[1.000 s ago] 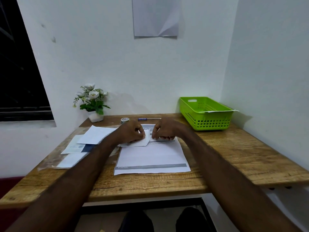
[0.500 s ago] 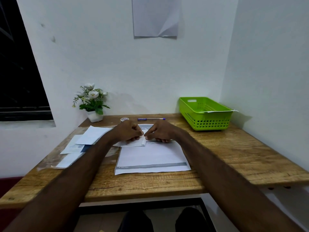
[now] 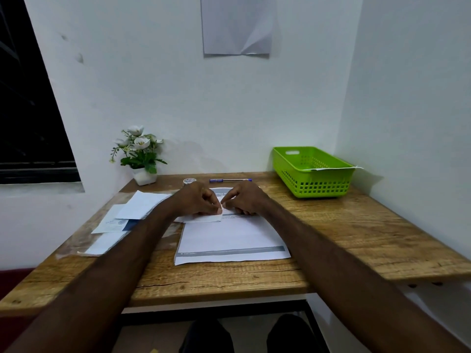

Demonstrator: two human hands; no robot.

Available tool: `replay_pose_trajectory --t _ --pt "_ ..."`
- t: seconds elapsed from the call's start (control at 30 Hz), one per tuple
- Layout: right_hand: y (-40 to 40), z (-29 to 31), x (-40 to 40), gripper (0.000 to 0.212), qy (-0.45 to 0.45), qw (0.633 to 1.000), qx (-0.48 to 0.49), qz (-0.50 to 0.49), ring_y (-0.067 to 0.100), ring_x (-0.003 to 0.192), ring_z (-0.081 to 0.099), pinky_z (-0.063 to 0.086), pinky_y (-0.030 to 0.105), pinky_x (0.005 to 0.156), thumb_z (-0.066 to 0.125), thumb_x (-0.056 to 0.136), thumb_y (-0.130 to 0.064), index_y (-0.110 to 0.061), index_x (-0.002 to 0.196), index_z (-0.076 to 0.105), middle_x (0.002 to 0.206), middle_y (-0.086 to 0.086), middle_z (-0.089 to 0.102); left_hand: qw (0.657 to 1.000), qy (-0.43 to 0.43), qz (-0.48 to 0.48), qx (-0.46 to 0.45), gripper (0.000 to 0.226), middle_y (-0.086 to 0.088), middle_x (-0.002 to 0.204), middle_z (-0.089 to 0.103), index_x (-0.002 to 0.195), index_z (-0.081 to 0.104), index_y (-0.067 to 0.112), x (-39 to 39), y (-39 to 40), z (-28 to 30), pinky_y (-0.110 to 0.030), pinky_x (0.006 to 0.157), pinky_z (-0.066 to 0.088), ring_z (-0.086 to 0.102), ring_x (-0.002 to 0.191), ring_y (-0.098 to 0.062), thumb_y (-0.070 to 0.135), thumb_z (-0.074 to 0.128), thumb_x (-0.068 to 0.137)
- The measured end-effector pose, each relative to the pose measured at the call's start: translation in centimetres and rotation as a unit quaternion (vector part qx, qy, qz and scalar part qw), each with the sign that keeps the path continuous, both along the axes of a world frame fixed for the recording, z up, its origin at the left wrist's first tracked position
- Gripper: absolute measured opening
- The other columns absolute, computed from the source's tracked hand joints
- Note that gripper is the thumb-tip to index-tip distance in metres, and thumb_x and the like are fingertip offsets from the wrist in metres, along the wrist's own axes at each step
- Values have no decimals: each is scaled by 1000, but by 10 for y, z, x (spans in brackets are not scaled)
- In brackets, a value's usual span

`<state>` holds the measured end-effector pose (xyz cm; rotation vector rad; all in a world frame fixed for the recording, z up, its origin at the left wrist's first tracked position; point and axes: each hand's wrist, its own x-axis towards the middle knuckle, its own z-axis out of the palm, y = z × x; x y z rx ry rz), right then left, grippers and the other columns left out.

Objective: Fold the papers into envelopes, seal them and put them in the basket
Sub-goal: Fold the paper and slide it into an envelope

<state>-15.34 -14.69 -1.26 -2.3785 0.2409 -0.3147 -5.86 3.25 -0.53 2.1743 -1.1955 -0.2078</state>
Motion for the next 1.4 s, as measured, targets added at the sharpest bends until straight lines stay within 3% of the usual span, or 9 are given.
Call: replay_pose_trajectory --t 0.23,0.33,0.4,0.57,0.8,0.97,1.07,1.17,1.4 --pt "11 2 8 19 18 992 -54 -111 6 40 58 48 21 60 77 78 -35 -16 76 75 53 -5 67 998 62 -26 -9 2 -1 68 73 82 84 21 2 2 -2 -21 50 41 51 58 -12 22 85 83" --pt "11 3 13 29 40 986 -64 -146 8 40 58 47 21 56 75 80 -39 -14 67 67 49 -5 64 996 81 -34 -9 5 -10 76 76 86 85 22 3 3 0 -21 55 41 52 66 -15 23 86 81" --pt "9 3 16 30 41 985 -53 -161 10 45 60 52 23 60 77 81 -40 -14 75 65 53 -5 65 996 87 -36 -6 7 -12 84 78 87 85 24 3 2 1 -23 60 42 55 71 -15 25 87 80" --pt "9 6 22 33 56 982 -60 -168 25 101 70 57 36 95 77 85 -40 -17 100 60 116 9 74 996 81 -41 21 15 -5 90 80 89 85 32 2 2 3 -20 62 44 57 74 -11 37 89 76" --pt "14 5 25 37 56 975 -87 -197 23 114 67 47 28 82 70 90 -37 -11 117 70 117 5 74 996 62 -50 48 22 5 85 80 92 84 36 4 3 6 -15 57 42 55 69 -5 47 87 73" --pt "15 -1 27 40 38 969 -127 -210 25 121 63 48 31 91 69 91 -38 -12 122 67 123 5 71 995 48 -63 57 21 7 89 80 98 84 33 8 5 7 -9 60 39 56 72 -2 40 85 78" --pt "14 -2 27 31 44 972 -135 -189 23 105 70 47 31 82 68 90 -40 -13 103 71 110 5 76 995 45 -70 57 24 4 92 81 103 83 28 7 6 7 -15 65 39 54 78 -7 37 83 81" --pt "4 4 26 40 104 984 -70 -123 11 48 60 44 24 56 71 86 -41 -15 58 64 55 -2 70 995 24 -70 69 25 8 96 80 107 82 27 6 7 9 -12 71 40 57 82 -2 34 82 83" --pt "-4 18 19 30 190 982 2 -10 8 38 50 43 15 40 78 90 -33 -10 77 63 60 3 61 994 14 -77 82 24 21 97 78 110 82 26 6 10 11 -1 72 40 63 85 11 31 81 86"
